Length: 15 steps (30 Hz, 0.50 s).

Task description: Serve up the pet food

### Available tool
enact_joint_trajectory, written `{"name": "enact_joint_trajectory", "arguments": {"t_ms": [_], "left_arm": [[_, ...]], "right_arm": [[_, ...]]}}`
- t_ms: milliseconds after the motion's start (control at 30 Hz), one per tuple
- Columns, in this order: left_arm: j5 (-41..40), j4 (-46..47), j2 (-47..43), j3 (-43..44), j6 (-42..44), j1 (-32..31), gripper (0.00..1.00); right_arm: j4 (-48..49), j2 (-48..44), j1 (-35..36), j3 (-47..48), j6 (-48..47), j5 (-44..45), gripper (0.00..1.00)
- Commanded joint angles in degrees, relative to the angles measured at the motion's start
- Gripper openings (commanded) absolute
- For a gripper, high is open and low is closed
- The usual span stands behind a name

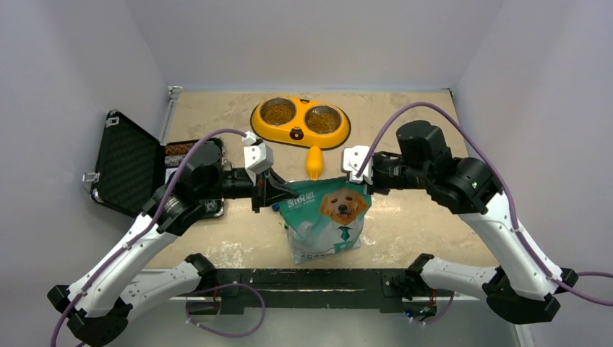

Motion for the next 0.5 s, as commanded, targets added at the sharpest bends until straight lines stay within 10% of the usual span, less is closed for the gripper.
{"name": "enact_joint_trajectory", "arguments": {"t_ms": [0, 467], "left_arm": [[4.13, -6.19, -8.25, 2.24, -0.12, 1.51, 0.0], [7.49, -2.97, -7.24, 1.72, -3.34, 1.51, 0.0]], "right_arm": [[-12.35, -7.94, -9.25, -0.76, -1.95, 27.46, 0.0], [-9.65, -14.7, -10.43, -2.99, 2.38, 27.65, 0.0]]}}
